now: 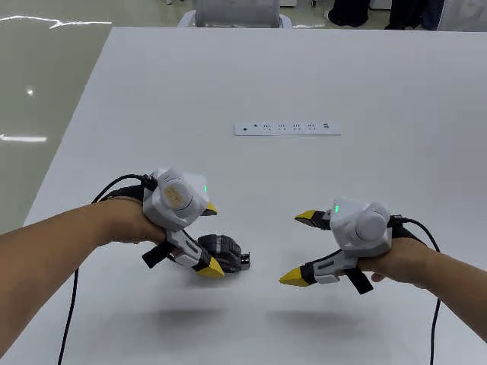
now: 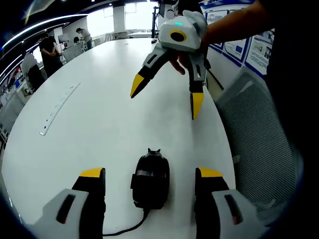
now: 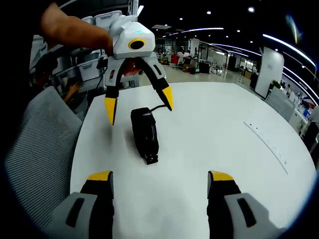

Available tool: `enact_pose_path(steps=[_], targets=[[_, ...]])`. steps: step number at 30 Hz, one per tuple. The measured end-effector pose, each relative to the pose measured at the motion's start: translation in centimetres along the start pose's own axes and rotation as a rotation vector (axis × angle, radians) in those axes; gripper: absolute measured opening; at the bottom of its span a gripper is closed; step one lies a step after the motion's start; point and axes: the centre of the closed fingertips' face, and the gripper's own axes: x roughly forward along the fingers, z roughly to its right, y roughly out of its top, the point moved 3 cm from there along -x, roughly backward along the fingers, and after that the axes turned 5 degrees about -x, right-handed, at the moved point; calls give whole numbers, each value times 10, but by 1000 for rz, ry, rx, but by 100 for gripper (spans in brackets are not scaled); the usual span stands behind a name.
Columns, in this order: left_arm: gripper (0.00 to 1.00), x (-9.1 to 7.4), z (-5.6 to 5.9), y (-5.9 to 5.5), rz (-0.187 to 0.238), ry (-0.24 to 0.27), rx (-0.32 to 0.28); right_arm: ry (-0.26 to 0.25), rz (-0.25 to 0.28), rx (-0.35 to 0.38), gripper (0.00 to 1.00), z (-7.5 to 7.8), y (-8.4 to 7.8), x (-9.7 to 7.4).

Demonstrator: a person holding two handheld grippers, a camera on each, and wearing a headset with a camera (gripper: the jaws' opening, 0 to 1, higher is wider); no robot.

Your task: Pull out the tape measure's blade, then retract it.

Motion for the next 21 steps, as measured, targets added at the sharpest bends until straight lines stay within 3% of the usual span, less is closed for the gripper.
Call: enact_pose_path(steps=[9, 12, 14, 21], targets=[[67, 6, -3, -2, -31, -18, 6, 42, -27, -28, 74, -2, -1, 20], [59, 10, -5, -2, -43, -14, 3, 57, -35, -43, 71, -4, 1, 26], [59, 14, -4, -3, -53, -27, 2, 66, -38, -52, 70, -5, 2, 30], [55, 25, -1, -10, -110, -59, 10, 101, -63, -95, 66, -9, 6, 45]])
